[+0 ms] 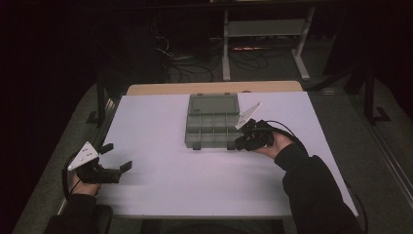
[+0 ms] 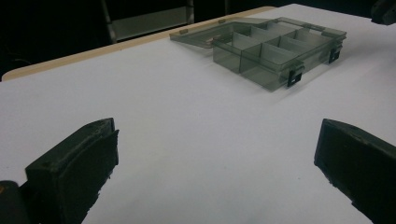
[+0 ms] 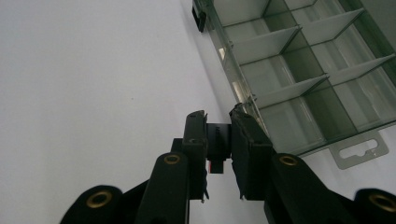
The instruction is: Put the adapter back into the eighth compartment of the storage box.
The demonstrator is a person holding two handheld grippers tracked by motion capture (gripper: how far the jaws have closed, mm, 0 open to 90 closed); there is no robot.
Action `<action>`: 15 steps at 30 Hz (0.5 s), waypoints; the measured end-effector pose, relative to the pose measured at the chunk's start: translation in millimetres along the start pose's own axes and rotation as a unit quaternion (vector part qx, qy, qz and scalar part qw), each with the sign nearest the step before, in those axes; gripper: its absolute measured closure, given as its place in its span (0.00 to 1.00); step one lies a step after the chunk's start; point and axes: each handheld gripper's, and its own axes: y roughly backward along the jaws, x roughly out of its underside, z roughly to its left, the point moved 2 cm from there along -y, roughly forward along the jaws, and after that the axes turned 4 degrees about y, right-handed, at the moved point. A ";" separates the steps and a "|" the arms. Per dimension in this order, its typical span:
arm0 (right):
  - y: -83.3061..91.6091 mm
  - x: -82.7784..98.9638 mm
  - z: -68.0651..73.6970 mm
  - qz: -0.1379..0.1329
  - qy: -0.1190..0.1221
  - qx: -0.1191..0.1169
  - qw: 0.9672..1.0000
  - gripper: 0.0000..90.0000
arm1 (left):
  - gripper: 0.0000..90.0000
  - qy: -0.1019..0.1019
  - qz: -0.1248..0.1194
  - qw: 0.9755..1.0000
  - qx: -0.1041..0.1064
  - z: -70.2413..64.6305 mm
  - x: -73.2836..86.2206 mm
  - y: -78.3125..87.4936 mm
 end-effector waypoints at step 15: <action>10.0 -11.5 -12.1 0.000 0.003 0.011 1.000 0.83 | 0.00 0.001 -0.002 1.000 0.000 0.2 -0.1 0.5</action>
